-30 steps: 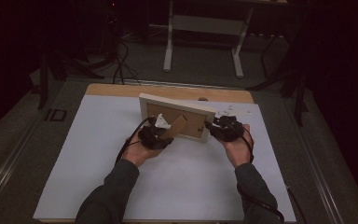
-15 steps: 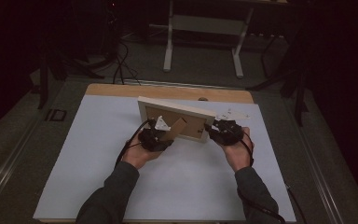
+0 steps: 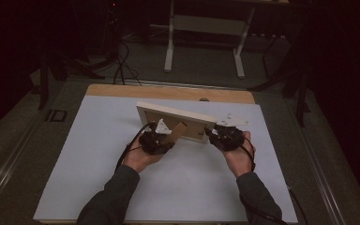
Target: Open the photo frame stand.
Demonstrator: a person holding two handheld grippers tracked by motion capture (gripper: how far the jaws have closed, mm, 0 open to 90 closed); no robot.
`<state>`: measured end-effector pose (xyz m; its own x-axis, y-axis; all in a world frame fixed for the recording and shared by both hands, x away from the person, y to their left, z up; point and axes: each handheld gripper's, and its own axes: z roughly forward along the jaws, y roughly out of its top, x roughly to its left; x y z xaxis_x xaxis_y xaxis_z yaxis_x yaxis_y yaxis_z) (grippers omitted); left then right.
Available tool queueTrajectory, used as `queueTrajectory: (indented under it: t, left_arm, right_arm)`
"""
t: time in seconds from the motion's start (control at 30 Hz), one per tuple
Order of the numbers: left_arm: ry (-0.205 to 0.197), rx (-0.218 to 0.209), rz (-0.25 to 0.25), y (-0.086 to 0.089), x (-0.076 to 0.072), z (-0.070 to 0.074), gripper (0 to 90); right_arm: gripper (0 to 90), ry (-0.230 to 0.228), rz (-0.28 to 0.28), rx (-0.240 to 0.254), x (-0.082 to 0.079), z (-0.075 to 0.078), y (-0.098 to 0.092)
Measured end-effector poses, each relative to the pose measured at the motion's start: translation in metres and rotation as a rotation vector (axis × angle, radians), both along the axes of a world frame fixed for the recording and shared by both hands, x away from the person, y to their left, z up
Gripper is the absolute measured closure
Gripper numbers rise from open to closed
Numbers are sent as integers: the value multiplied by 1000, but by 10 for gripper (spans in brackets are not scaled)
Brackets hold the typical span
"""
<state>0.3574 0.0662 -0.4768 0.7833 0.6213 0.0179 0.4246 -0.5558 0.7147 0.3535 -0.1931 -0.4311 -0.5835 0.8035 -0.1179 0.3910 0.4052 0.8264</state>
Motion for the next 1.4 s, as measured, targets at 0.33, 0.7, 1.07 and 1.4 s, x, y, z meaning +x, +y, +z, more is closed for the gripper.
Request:
queueTrajectory:
  t: [0.33, 0.7, 1.07, 1.4]
  left_arm:
    - [-3, -6, -7, 0, -5, -2, 750]
    - [1, -10, -27, -1, -10, -3, 752]
    - [9, 3, -38, -3, -12, -8, 751]
    - [10, -2, -38, -1, -13, -8, 705]
  right_arm:
    - [621, -20, -3, -22, -9, -2, 3]
    - [620, -36, -20, -28, -16, -5, 5]
    - [618, -48, -19, -26, -22, -8, 6]
    - [614, -48, -11, -16, -23, -10, 4]
